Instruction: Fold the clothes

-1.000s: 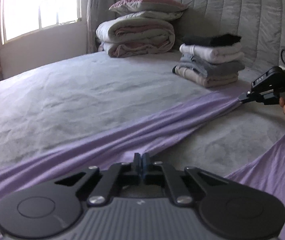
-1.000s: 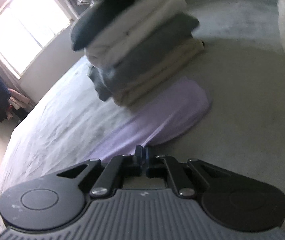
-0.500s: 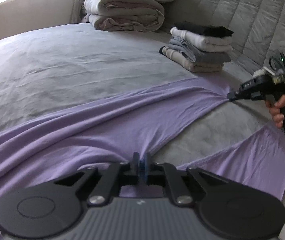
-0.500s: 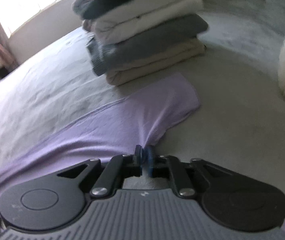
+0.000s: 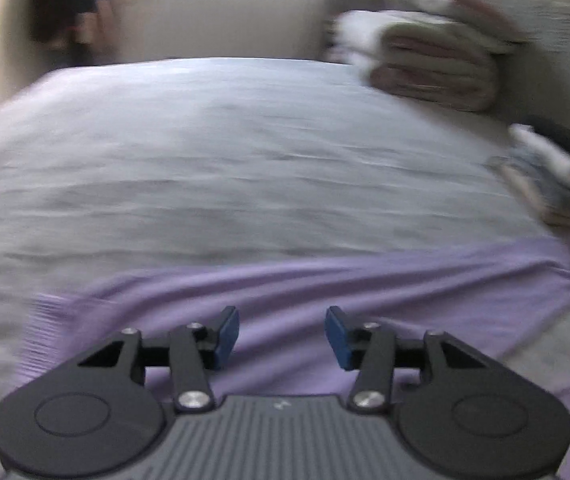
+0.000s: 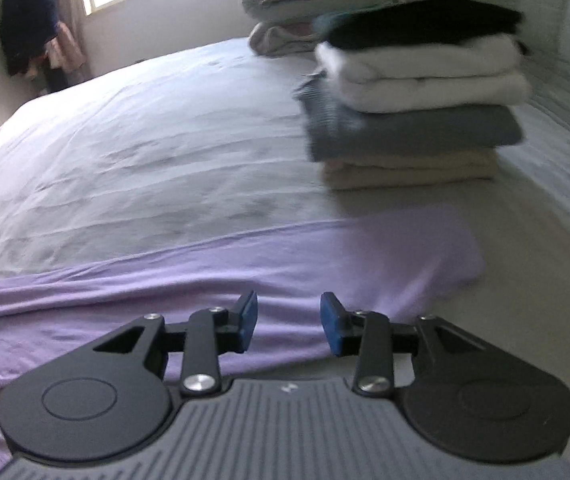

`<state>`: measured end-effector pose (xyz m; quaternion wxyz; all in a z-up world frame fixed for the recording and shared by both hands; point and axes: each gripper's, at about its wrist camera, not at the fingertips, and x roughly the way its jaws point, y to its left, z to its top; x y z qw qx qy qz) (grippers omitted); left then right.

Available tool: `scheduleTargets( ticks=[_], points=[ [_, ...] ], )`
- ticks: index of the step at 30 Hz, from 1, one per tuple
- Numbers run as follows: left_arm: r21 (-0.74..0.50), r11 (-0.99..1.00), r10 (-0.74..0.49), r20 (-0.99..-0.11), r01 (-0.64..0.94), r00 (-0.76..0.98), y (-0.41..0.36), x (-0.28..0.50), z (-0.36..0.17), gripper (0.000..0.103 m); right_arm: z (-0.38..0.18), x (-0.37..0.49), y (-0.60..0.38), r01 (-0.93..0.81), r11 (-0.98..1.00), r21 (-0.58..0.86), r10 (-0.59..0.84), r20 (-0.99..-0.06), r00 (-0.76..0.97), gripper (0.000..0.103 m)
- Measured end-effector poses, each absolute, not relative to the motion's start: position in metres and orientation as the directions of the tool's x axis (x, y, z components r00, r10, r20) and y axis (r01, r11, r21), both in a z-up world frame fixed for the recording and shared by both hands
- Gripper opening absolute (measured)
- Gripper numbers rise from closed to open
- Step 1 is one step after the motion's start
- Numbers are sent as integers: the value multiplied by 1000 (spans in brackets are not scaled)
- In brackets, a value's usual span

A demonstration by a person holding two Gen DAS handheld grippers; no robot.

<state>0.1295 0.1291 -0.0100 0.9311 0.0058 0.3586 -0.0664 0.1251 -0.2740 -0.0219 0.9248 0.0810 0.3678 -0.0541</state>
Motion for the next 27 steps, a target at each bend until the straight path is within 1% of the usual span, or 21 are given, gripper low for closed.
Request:
scheduleTargets(
  ticks=[1,3,6,8,11,13,15,17,18,19,20,22,25,27],
  points=[
    [-7,996,-73,-674,92,735,139,134,-8,56,-22,132,-268,140,983,120,-18,-693,720,39],
    [47,999,23,-681,12,732,163,144,-7,57,-22,145,-254,91,987,130,25,-696,718,39],
    [83,994,106,-699,-66,707,195,158,-13,57,-22,167,-230,-8,990,142,105,-690,716,39],
    [94,991,137,-710,-100,691,213,166,-19,57,-23,182,-213,-75,985,153,161,-689,707,39],
    [93,988,152,-724,-123,673,227,173,-29,57,-26,201,-187,-173,972,158,234,-698,676,39],
    [76,989,143,-727,-128,672,234,176,-34,57,-31,211,-172,-223,966,135,250,-718,650,39],
    [58,991,127,-721,-124,681,238,177,-34,57,-36,217,-159,-258,962,88,237,-735,635,39],
    [46,992,116,-718,-120,687,240,178,-34,54,-40,220,-149,-283,959,29,209,-747,631,40],
    [36,993,105,-717,-114,689,241,178,-35,46,-42,222,-144,-295,955,0,195,-753,629,40],
    [26,994,94,-716,-108,692,242,179,-36,33,-41,222,-140,-305,952,-15,188,-759,623,35],
    [22,995,82,-712,-94,697,240,179,-36,28,-40,222,-137,-315,949,-29,181,-765,618,31],
    [65,995,101,-698,-77,709,232,177,-38,25,-37,221,-132,-345,937,-45,184,-778,600,18],
    [129,990,136,-678,-65,723,222,175,-40,24,-35,223,-134,-360,933,-20,207,-787,581,17],
    [153,986,151,-668,-64,728,218,174,-41,24,-34,225,-137,-366,931,-2,222,-791,570,21]
  ],
)
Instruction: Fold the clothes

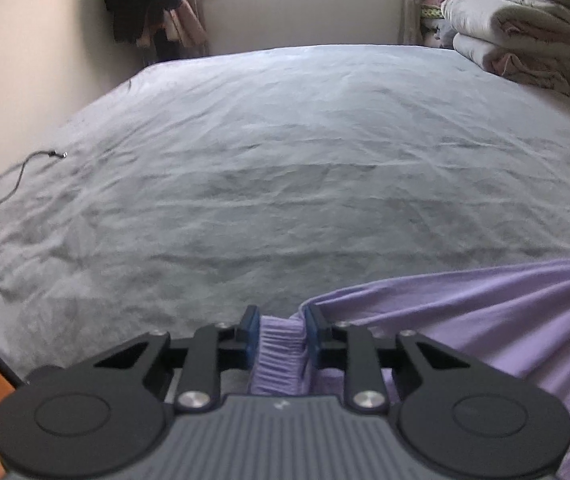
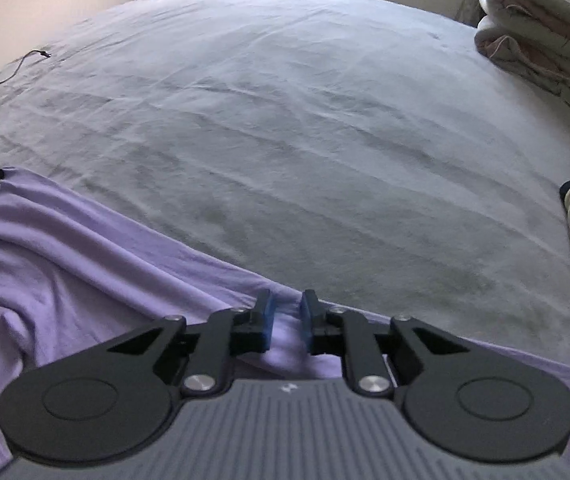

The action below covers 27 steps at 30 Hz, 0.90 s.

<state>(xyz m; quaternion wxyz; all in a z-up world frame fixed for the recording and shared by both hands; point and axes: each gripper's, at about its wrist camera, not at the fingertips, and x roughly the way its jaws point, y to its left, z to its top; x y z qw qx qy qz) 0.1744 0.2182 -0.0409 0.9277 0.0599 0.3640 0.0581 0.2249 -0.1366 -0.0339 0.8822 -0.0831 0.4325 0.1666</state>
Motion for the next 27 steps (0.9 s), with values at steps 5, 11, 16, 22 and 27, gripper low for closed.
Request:
scheduleTargets(
  ticks=[5,11,16,22,27],
  points=[
    [149,986,156,-665,-75,731,219,174,-41,24,-29,232,-144,-363,930,62,271,-783,560,27],
    [138,985,166,-651,-99,741,218,171,-44,24,-36,233,-131,-408,913,-3,238,-808,539,22],
    [182,976,205,-599,-117,774,209,165,-45,23,-32,227,-114,-397,913,-98,180,-775,606,0],
    [192,961,269,-496,-198,826,211,158,-36,22,-27,228,-123,-236,965,-111,119,-619,776,0],
    [220,945,318,-466,-240,825,212,167,-45,23,-44,242,-124,-180,974,-141,66,-580,812,0]
  ],
)
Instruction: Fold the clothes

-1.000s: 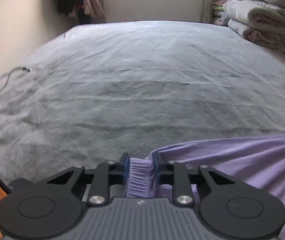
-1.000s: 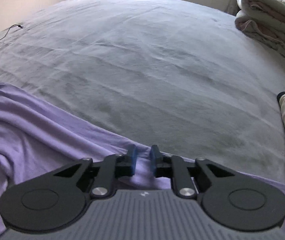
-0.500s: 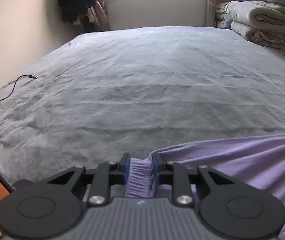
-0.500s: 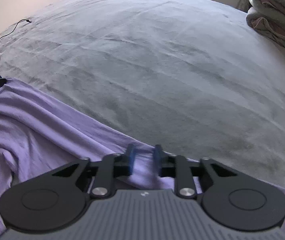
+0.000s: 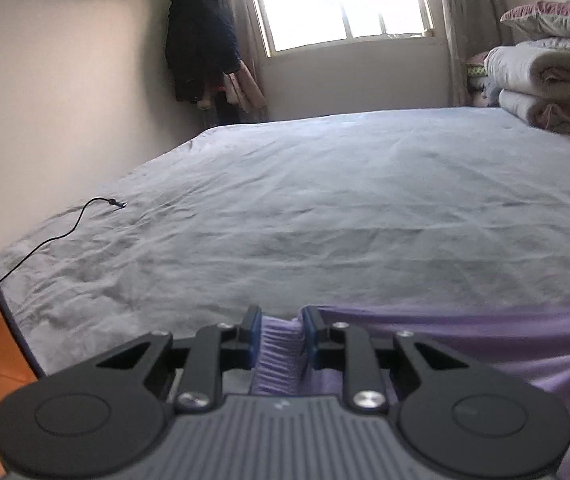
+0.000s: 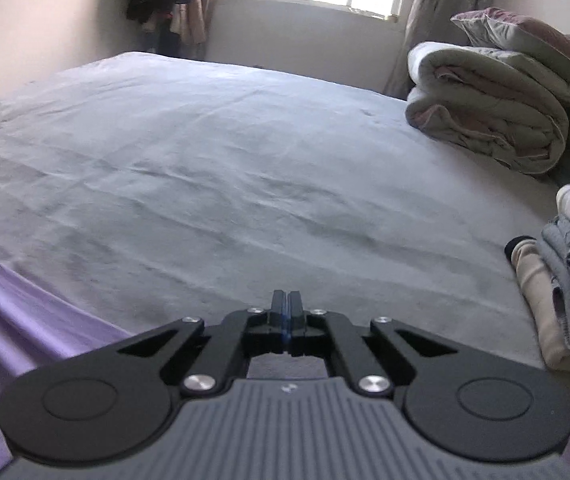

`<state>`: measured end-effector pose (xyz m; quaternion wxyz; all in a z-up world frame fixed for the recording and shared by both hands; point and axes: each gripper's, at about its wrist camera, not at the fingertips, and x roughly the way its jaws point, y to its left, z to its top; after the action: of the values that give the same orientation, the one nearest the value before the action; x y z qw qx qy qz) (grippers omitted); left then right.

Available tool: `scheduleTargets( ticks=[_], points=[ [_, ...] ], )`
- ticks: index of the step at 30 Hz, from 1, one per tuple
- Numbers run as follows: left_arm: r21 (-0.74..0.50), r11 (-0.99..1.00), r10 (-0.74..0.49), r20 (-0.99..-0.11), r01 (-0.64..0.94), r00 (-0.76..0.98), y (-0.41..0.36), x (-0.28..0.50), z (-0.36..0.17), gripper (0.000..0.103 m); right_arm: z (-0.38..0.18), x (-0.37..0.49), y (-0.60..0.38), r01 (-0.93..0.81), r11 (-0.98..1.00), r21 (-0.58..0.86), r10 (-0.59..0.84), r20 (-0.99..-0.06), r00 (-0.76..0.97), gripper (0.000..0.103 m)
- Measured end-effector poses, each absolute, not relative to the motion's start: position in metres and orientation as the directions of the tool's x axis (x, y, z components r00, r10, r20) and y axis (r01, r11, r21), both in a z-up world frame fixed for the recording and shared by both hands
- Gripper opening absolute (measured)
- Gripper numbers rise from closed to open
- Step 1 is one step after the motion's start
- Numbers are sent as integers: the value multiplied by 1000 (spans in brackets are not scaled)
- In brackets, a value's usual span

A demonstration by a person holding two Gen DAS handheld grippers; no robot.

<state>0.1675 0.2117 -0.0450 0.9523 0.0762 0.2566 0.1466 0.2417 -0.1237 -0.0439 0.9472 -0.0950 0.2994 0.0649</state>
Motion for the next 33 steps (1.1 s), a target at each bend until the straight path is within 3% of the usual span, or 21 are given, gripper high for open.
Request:
scheduleTargets(
  ticks=[5,6,8,9,10,12,23,29,33],
  points=[
    [208,954,295,-539,-214,789,218,180,-53,23,-52,252,-139,-181,983,-32,122,-619,775,4],
    [195,958,284,-547,-210,788,220,179,-53,24,-50,252,-143,-186,983,0,146,-623,768,12],
    [179,963,267,-557,-200,786,224,179,-52,24,-43,251,-152,-221,973,58,205,-652,730,16],
    [171,965,262,-559,-200,787,225,178,-53,25,-37,250,-157,-243,968,69,227,-663,714,23],
    [164,966,257,-562,-199,786,226,177,-53,25,-31,245,-162,-259,964,65,235,-664,710,35],
    [159,968,250,-566,-193,785,227,174,-50,28,-20,234,-177,-261,965,38,222,-649,727,42],
    [191,981,86,-596,37,798,183,180,-17,46,-4,206,-282,-181,979,-94,62,-711,701,42],
    [127,949,-139,-653,289,745,135,201,-21,46,-22,212,-296,-205,973,-106,53,-762,645,42],
    [121,919,-191,-696,375,692,114,214,-28,46,-36,221,-306,-181,978,-107,26,-793,609,42]
  ],
)
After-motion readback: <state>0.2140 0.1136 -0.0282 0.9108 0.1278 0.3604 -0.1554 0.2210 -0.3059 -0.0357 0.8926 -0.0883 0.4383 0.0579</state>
